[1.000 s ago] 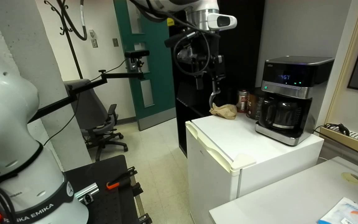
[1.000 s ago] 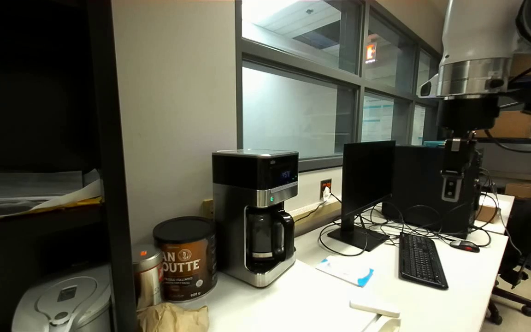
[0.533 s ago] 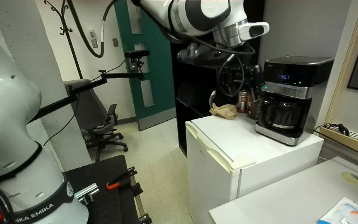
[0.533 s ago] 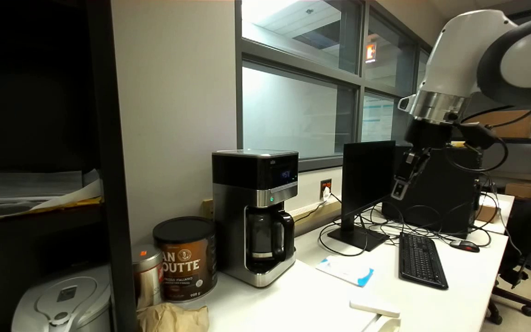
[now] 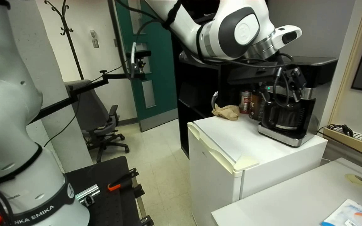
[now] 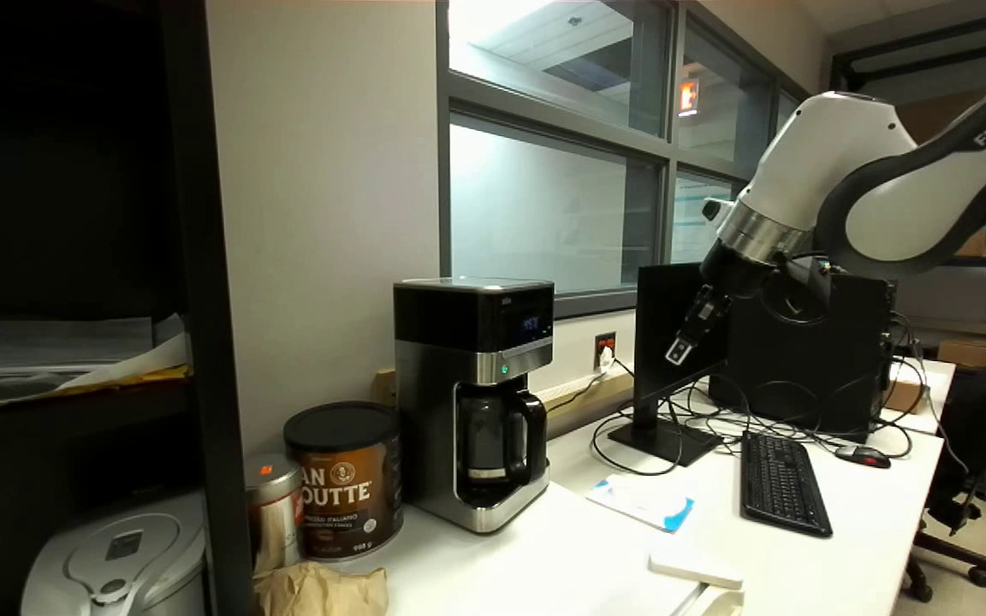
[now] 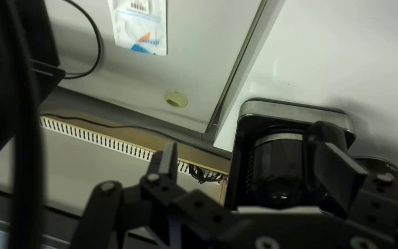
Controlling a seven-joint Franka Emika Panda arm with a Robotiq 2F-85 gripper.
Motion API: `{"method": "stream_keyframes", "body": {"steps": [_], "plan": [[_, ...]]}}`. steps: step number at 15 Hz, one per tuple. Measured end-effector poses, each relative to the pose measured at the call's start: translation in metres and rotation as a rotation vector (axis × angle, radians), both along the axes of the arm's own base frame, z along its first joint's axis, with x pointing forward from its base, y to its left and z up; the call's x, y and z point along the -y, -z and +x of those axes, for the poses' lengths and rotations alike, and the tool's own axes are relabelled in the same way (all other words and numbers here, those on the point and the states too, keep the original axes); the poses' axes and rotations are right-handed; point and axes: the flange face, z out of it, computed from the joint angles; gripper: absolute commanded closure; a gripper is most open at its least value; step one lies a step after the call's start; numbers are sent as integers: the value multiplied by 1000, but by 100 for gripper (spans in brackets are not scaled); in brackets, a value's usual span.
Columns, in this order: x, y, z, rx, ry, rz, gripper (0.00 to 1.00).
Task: Press a button on the right side of the coffee machine
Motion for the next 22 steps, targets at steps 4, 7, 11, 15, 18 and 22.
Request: {"method": "stream_keyframes", "body": {"steps": [4,7,11,15,18,22], "plan": [[-1,9,26,54,-126,-72,58],[-6,15,41,99,-195,-102,81],[-14,18,55,167,-241,-88,100],[-18,21,67,235,-252,-51,100],[-18,25,75,277,-253,-18,100],[-12,32,86,299,-240,17,100]]}}
